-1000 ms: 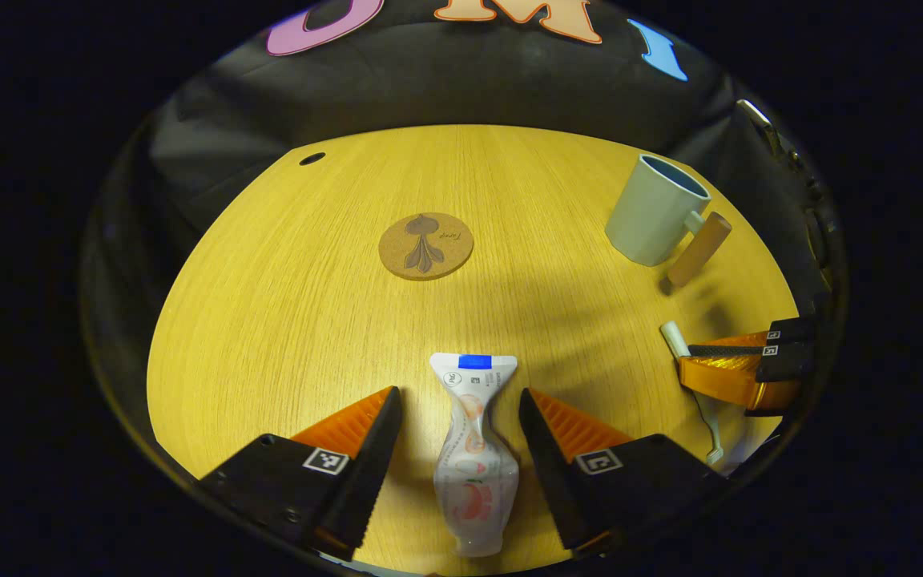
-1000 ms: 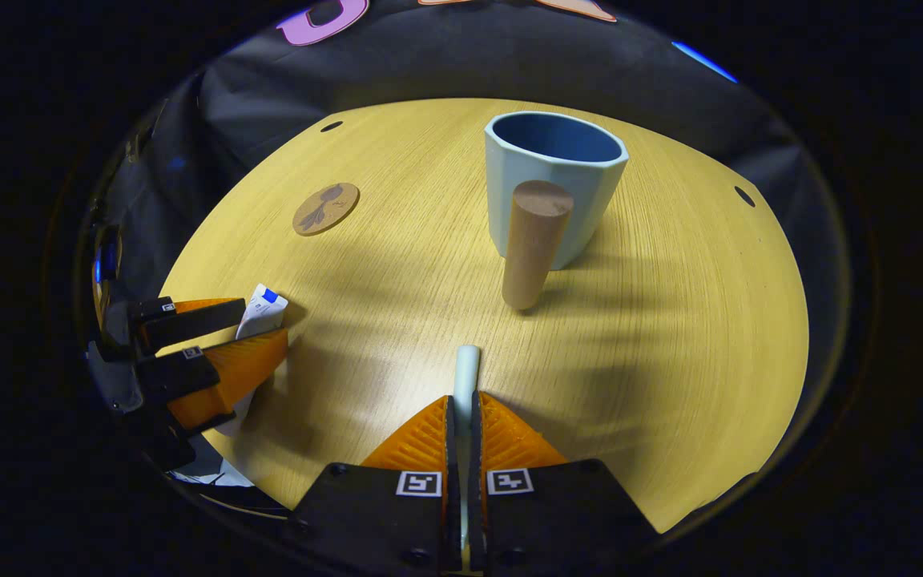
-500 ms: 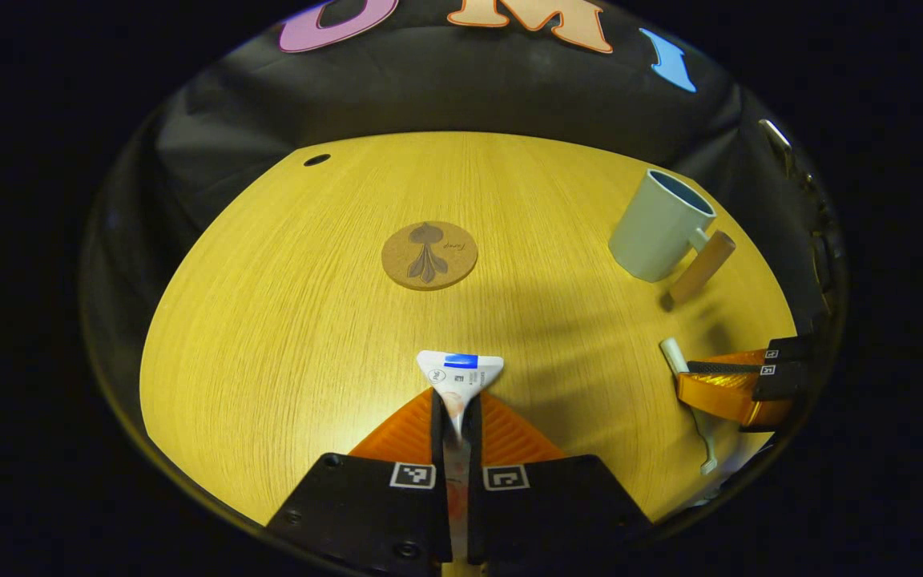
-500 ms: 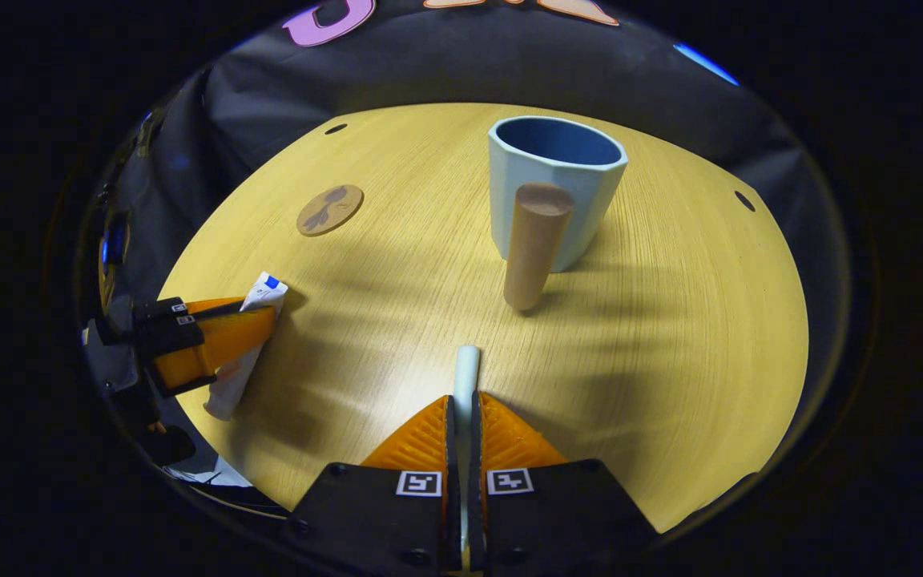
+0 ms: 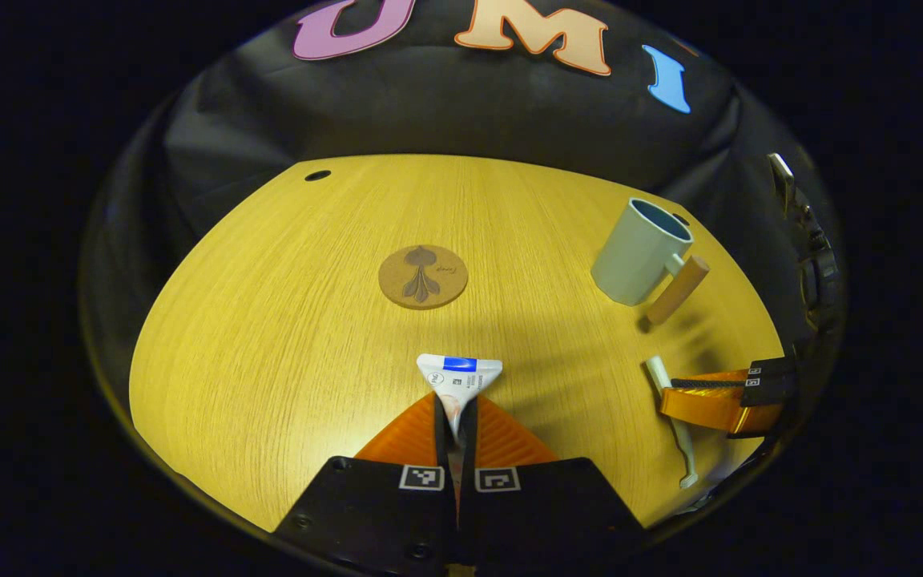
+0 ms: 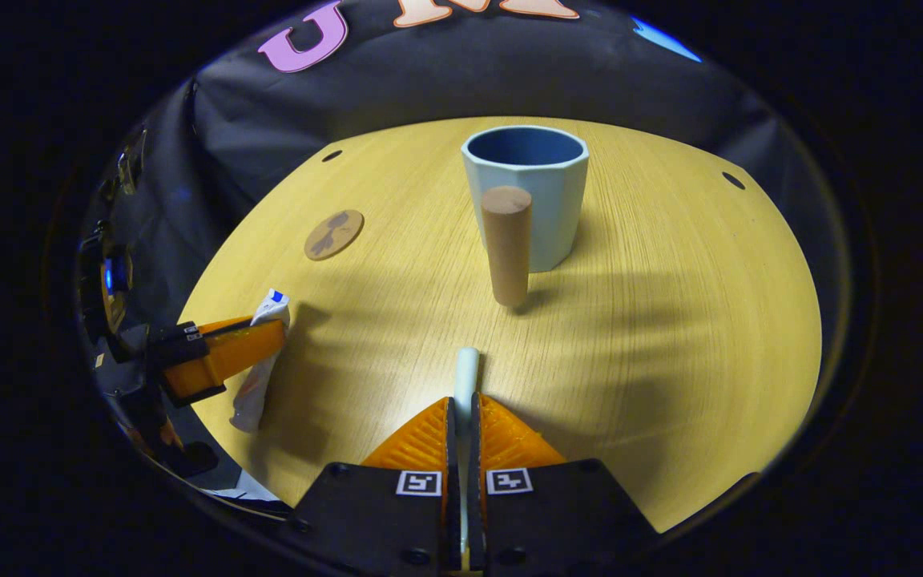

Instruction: Put the toothbrush and toothpaste on the desktop into the cup, then pick up the cup and place it on the coaster on the desktop.

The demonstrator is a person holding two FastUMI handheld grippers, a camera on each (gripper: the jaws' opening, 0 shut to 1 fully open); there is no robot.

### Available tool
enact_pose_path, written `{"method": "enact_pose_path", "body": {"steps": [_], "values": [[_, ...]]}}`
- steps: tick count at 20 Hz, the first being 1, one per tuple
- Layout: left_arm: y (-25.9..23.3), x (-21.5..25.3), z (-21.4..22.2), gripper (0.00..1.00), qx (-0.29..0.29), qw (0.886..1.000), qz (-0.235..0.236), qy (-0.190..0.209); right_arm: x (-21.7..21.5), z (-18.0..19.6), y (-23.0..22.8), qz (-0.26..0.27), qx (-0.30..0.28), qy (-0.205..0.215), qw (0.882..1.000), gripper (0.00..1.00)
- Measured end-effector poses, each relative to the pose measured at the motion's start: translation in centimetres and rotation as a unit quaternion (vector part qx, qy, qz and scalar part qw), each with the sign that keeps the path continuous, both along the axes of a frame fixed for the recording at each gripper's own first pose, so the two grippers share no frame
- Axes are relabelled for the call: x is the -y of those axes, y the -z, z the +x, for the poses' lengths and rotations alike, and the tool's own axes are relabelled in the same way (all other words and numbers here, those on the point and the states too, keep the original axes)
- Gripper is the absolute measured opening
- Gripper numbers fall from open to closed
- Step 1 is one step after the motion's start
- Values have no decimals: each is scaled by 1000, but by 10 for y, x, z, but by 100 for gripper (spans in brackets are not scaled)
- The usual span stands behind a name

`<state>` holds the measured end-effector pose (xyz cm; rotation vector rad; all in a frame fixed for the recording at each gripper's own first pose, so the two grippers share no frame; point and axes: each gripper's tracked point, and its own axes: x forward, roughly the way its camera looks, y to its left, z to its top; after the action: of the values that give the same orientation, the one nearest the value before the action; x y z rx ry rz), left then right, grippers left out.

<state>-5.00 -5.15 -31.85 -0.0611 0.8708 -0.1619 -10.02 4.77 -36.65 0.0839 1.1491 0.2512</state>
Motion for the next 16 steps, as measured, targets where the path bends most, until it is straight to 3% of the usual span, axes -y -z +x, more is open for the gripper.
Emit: {"method": "enact_pose_path", "body": {"steps": [9,16], "values": [[-56,12,21,0,85,996,-24,4,-4,21,-49,49,57,26,997,6],[-97,13,38,0,133,991,-31,5,-11,53,-100,90,128,37,987,6]]}}
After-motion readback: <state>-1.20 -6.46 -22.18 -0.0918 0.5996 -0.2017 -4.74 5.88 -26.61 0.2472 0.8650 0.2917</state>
